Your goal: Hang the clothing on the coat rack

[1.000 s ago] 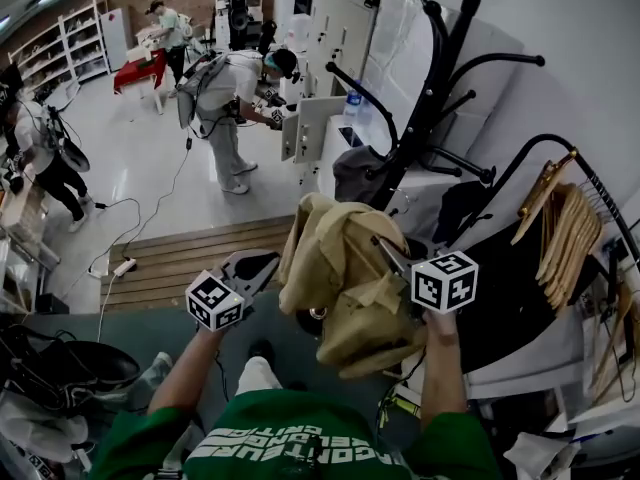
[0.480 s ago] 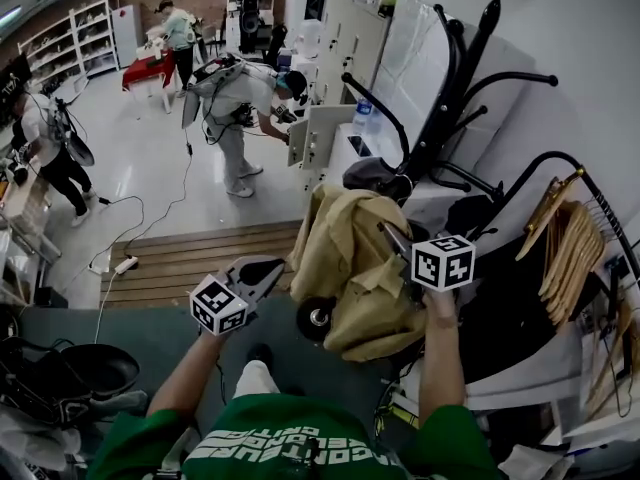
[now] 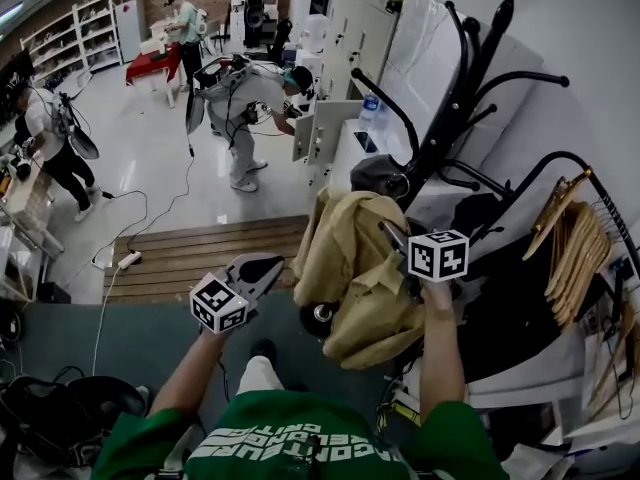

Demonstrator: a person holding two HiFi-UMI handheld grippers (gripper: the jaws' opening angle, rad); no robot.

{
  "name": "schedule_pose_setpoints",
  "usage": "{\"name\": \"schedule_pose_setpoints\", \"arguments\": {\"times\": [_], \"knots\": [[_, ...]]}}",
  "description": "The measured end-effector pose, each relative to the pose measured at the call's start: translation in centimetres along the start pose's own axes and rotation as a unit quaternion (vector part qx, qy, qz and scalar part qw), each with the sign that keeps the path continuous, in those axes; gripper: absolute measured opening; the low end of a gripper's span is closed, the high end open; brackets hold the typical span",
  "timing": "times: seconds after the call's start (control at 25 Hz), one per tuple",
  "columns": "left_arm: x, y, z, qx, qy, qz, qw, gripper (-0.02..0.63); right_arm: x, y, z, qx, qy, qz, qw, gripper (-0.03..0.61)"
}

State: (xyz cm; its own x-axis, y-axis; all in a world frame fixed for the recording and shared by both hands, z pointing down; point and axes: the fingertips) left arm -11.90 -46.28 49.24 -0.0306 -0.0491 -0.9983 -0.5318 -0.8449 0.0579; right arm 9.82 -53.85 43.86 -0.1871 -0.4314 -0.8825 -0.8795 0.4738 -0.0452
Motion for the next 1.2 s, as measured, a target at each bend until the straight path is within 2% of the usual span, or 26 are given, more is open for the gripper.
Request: {"name": "schedule_pose_setpoints", "arguments": {"times": [0.48, 0.92, 1.2], "knots": [[-0.5, 0.4, 1.0, 0.008, 0.001, 0.009, 0.9999, 0.005, -1.2, -0.1, -1.6, -0.011, 0.011, -0.006, 1.0, 0.072], [-0.9, 0.6, 1.9, 0.015, 0.0, 0.012, 0.9998, 0.005, -1.9, -2.7, -2.8, -0.057, -0.003, -0.012, 0.998, 0.074], [-0.7, 0.5, 2.8, 0.018, -0.001, 0.012, 0.9998, 0.005, -1.7, -2.7, -2.7, -0.08, -0.001, -0.003, 0.997, 0.074]]}}
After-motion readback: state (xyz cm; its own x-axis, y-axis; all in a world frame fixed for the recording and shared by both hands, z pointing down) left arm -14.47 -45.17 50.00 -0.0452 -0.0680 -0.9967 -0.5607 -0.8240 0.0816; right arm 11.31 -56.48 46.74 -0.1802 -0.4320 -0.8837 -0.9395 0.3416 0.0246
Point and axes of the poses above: the fingertips, and each gripper's own axes: z backward along the fingers, y to its left, x out of its top
